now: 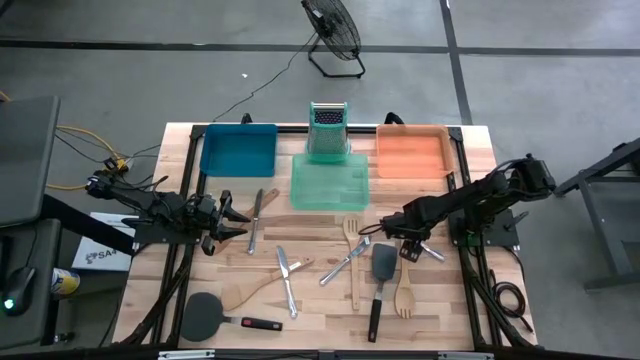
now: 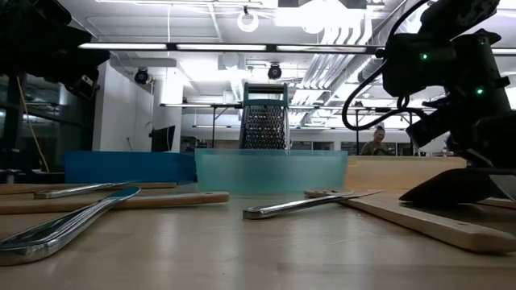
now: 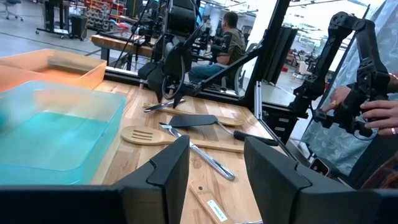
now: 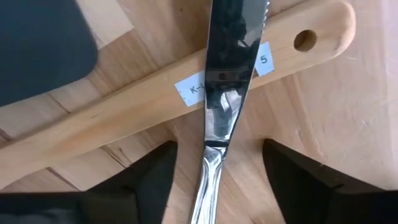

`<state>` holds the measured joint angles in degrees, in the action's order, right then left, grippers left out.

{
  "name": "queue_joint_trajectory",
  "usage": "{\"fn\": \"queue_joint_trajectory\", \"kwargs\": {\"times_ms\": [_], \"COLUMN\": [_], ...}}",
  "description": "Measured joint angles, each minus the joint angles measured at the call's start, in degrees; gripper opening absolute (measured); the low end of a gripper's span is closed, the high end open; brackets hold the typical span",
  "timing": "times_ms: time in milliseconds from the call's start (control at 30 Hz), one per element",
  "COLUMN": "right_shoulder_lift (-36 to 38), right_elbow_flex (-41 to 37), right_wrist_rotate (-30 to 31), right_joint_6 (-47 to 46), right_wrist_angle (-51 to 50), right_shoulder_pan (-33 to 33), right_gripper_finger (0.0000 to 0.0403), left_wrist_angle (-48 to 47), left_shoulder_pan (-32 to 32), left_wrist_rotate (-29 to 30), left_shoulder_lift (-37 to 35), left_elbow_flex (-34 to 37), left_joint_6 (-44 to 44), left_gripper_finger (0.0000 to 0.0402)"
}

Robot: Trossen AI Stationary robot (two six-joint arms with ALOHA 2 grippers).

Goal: Pick & Place Kitchen Items
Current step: Put the silver knife into the orange bin

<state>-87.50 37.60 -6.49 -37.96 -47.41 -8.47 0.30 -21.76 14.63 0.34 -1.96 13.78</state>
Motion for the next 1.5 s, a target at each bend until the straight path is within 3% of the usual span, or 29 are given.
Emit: {"fn": "queue_joint_trajectory", "kwargs": {"times_ms": [333,867,1500], "right_shoulder_lift": [-0.07,-0.13,1.08], "right_elbow_flex": [0.00,0.00,-0.28], "right_wrist_rotate": [0.07,0.08,-1.60], "right_joint_6": [-2.20,-5.70,-10.55], "right_wrist_angle": [0.22,-0.27,-0.39], "right_shoulder_pan": [0.00,0.00,0.04], "right_gripper_finger": [0.0136,0.0030,0.0030], "left_wrist_angle": [0.01,0.00,0.02], "left_shoulder_pan": [-0.01,0.00,0.00], "left_wrist_rotate": [0.01,-0.02,0.00], "left_shoulder_lift": [0.01,0.00,0.02], "left_elbow_flex": [0.00,-0.02,-0.02], "left_joint_6": [0.00,0.00,0.00], "left_gripper_finger": [0.0152,0.0152,0.0152]}}
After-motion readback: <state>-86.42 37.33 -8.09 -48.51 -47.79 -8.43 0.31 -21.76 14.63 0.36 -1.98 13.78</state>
